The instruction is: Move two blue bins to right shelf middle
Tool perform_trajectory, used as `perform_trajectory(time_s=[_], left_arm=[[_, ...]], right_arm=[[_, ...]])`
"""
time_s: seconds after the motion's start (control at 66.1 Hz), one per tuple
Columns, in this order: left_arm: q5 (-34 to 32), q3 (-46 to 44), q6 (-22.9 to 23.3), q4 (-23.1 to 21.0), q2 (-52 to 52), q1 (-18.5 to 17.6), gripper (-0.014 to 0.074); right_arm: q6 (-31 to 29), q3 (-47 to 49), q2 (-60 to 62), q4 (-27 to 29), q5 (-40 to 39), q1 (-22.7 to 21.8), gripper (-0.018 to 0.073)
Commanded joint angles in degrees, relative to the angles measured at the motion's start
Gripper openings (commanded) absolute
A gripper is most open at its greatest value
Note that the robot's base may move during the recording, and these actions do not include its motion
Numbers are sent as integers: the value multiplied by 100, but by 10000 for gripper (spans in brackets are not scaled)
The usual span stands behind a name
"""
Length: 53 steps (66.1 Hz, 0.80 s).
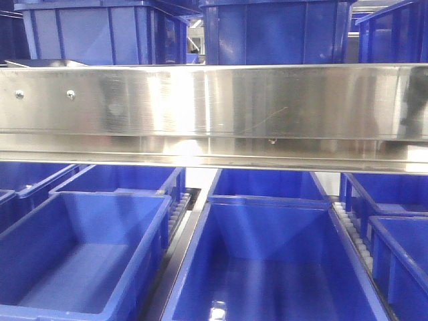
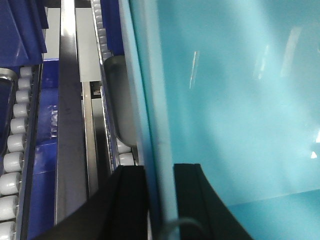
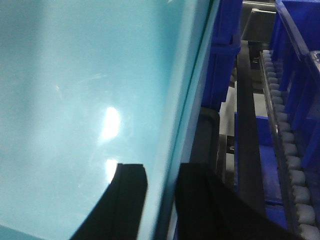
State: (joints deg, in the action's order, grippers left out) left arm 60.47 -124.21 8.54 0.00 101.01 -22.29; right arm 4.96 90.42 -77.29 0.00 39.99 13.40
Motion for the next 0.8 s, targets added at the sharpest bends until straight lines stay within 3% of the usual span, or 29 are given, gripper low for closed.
perform_trajectory(time_s=[0.0,0.787], left_arm=[[-499,-104,-84,-187,-104,-31,-111],[-499,-104,-84,-181,-104,-31,-111]], right_arm=[[-146,102,104,0,-511,-5,-154],[-146,102,94,0,-510,-5,-154]])
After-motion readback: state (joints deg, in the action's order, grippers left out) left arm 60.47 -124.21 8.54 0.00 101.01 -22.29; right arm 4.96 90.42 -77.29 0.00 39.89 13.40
